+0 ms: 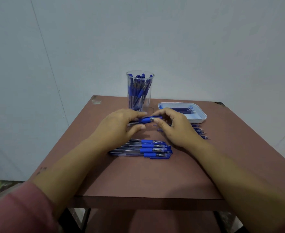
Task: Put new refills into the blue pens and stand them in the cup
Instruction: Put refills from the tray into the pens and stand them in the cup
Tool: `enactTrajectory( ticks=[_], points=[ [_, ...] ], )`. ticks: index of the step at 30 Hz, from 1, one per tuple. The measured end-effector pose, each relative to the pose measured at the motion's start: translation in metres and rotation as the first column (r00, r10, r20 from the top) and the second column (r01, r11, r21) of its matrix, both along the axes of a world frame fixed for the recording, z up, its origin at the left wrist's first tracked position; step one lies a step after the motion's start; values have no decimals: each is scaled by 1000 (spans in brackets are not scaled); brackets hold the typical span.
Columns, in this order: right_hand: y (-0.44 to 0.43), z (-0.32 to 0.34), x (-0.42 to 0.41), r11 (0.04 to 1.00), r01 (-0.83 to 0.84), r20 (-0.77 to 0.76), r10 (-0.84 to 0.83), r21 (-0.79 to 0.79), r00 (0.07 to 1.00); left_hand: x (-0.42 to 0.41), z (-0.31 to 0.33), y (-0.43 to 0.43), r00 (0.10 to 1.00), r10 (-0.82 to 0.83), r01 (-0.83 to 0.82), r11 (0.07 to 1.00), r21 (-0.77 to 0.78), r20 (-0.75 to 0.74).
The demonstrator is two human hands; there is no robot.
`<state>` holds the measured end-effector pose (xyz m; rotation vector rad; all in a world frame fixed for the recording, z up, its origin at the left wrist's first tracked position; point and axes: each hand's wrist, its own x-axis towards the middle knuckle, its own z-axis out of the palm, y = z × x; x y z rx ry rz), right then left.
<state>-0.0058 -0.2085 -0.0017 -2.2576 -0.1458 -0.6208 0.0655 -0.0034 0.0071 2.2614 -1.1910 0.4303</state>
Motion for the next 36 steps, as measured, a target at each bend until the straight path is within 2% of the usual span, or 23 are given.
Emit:
enactTrajectory(
  ticks=[3,7,11,19,24,30,36],
  points=[
    [-7,4,-2,985,41,3,-42,169,999,-7,2,10,996,84,-77,979,190,-28],
    [-11,15,-7,944,103,102,-142,314,985,-23,-10,34,997,70,-63,966,253,-22],
    [-12,29,-11,928,104,196,-184,359,963,-32,-24,46,995,-6,31,963,266,-96],
    [-12,81,10,920,162,410,-310,356,858,-34,-28,45,996,-9,32,964,262,-89],
    [-17,109,32,938,185,469,-309,292,827,-34,-27,46,995,-4,28,967,253,-95],
    [-11,118,60,980,199,442,-178,-1,879,-33,-28,46,994,-3,30,969,246,-110],
    [4,119,83,983,180,384,-154,-33,910,-34,-28,46,994,-5,31,971,237,-108]
  ],
)
